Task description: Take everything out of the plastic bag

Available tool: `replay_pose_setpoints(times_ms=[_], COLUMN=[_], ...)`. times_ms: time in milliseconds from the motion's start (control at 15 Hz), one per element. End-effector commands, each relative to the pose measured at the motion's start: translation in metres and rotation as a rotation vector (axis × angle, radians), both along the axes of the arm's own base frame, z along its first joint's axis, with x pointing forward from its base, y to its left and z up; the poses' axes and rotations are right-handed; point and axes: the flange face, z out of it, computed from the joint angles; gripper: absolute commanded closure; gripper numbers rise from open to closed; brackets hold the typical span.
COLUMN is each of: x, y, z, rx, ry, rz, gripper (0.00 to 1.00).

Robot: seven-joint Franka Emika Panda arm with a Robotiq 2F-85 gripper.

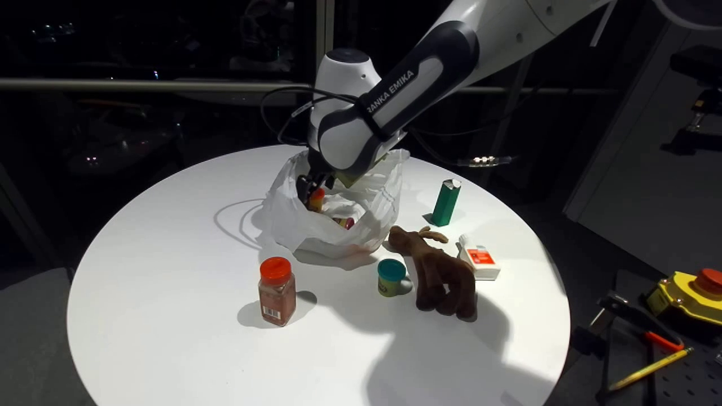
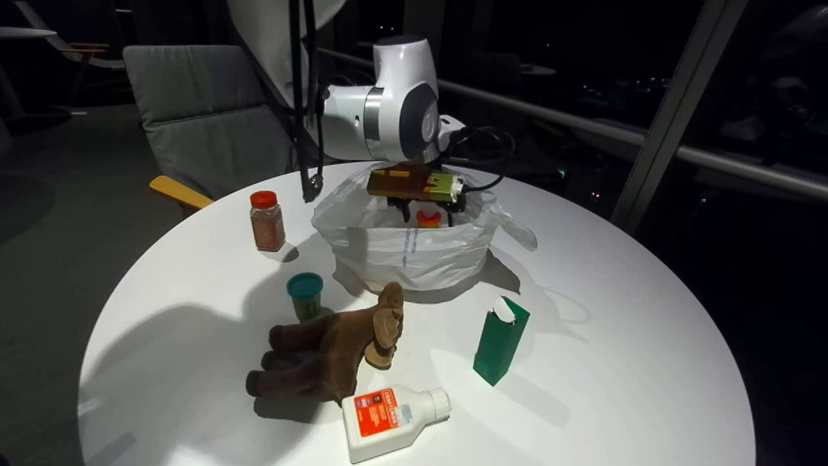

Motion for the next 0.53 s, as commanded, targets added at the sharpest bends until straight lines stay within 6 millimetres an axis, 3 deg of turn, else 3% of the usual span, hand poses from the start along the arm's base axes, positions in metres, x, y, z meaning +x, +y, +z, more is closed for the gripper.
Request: replay_pose_setpoints(times_ms=[0,467], x=[0.0161,0.0207], y=[-0.0038,-0.0061], z=[-0.0015,0.0025], rx=[0.012,0.007], ry=[-0.012,-0.001], rz=[-0.026,-0.027], gripper=[0.2,0.73])
